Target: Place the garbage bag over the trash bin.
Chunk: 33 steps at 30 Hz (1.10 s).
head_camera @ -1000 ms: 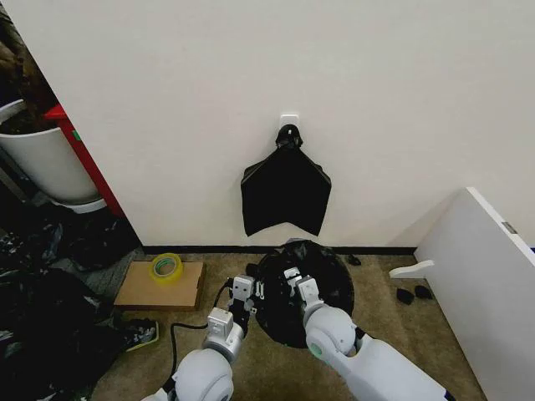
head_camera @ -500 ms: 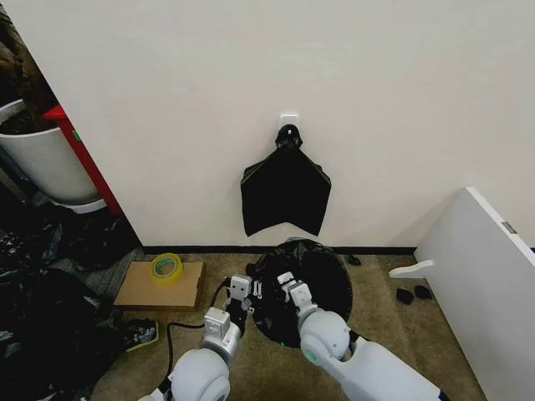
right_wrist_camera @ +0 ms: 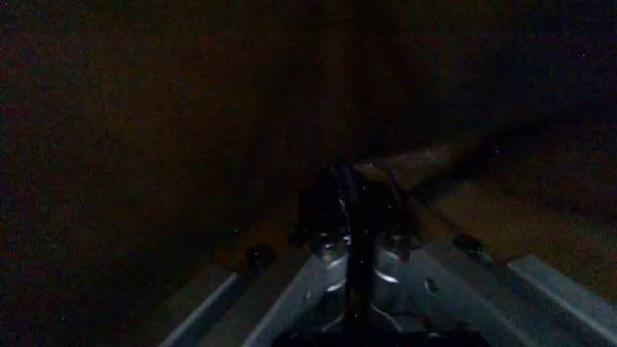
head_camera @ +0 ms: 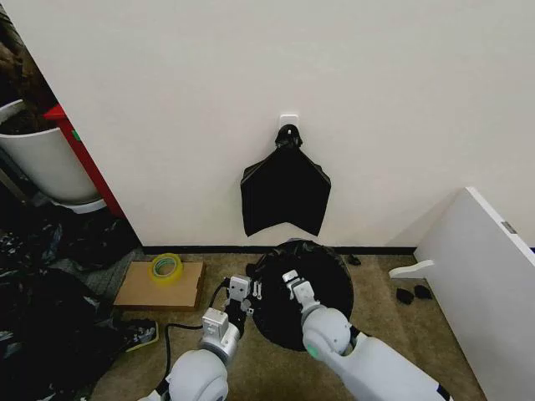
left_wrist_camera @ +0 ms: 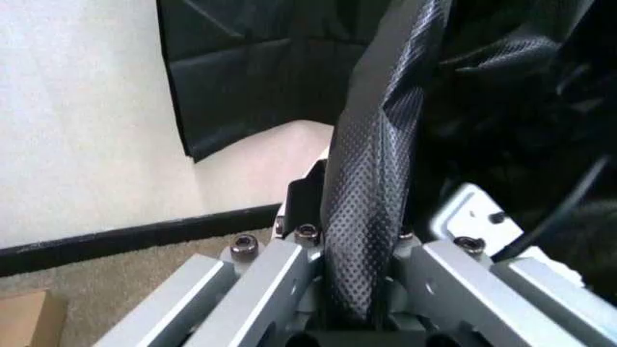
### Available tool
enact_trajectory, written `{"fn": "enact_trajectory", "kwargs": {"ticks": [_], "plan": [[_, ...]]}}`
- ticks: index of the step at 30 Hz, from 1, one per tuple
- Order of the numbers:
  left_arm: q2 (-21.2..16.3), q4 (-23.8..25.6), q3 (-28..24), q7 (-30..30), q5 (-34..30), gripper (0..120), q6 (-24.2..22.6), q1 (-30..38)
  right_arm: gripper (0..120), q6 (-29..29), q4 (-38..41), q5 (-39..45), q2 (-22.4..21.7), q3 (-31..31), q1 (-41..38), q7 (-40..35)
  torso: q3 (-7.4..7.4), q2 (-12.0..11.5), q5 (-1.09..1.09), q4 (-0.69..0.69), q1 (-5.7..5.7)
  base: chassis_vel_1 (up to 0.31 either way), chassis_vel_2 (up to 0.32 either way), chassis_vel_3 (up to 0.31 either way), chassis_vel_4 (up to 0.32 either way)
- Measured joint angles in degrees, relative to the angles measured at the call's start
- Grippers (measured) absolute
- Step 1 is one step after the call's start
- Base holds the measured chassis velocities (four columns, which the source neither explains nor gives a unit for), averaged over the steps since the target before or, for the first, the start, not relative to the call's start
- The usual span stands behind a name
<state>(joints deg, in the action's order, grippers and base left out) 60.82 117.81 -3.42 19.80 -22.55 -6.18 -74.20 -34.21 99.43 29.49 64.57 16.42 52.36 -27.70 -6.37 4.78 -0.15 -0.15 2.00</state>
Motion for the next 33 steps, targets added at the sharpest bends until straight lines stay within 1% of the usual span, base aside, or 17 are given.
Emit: {"fn": "enact_trajectory", "kwargs": {"ticks": [2,7,10,12,13,16,19,21,23,29,33], "plan": [[0.09,0.16,-0.01,0.00,-0.66,1,-0.09,-0.01,0,-0.37,1.19,0.01,0.41,0.93,0.54,0.39,0.00,0.00,0.00,0.01,0.00,0.000,0.000,0.000,0.000],[0.03,0.47,-0.04,-0.04,-0.91,1,-0.14,-0.28,0,0.28,1.04,-0.13,1.52,1.22,0.06,0.97,0.00,0.00,0.00,0.01,0.00,0.000,0.000,0.000,0.000],[-0.42,1.14,0.23,-0.23,-1.03,1,-0.15,-0.84,0,1.24,-1.39,-0.44,2.57,0.31,-1.77,0.53,0.00,0.00,0.00,0.03,0.00,0.000,0.000,0.000,0.000],[-0.58,1.43,0.58,-0.26,-1.09,1,-0.15,-0.99,0,1.31,-2.15,-0.53,2.22,-0.28,-1.97,0.11,0.00,0.00,0.01,0.03,0.00,0.000,0.000,0.000,0.000],[-0.62,1.51,0.84,-0.28,-1.15,1,-0.16,-1.00,0,1.05,-2.09,-0.29,1.20,-0.47,-1.47,-0.01,0.00,0.00,0.00,0.02,0.00,0.000,0.000,0.000,0.000],[-0.44,1.52,0.86,-0.31,-1.29,1,-0.15,-0.93,0,0.43,-0.72,-0.08,0.29,0.49,-0.12,0.42,0.00,0.00,-0.01,0.00,0.00,0.000,0.000,0.000,0.000],[-0.27,1.51,0.62,-0.33,-1.21,1,-0.15,-0.99,0,0.01,-0.33,-0.33,1.25,1.47,0.02,0.63,0.00,0.00,0.00,0.01,0.00,0.000,0.000,0.000,0.000],[-0.89,1.70,0.63,-0.47,-1.01,1,-0.15,-1.53,0,0.08,-1.75,-0.64,2.55,2.12,-1.55,0.64,0.00,0.00,0.01,0.03,0.00,0.000,0.000,0.000,0.000],[-1.23,1.89,0.94,-0.55,-0.96,1,-0.11,-1.75,0,0.23,-2.79,-0.65,2.90,2.10,-2.64,0.46,0.00,0.00,0.00,0.03,0.00,0.000,0.000,0.000,0.000],[-1.37,1.97,1.21,-0.58,-0.98,1,-0.05,-1.74,0,0.24,-3.45,-0.59,1.88,1.80,-2.59,0.19,0.00,0.00,0.00,0.02,0.00,0.000,0.000,0.000,0.000],[-1.32,2.01,0.99,-0.62,-1.00,1,-0.01,-1.75,0,-0.37,-2.78,-0.62,1.30,2.70,-1.67,0.37,0.00,0.00,0.00,0.01,0.00,0.000,0.000,0.000,0.000]]}}
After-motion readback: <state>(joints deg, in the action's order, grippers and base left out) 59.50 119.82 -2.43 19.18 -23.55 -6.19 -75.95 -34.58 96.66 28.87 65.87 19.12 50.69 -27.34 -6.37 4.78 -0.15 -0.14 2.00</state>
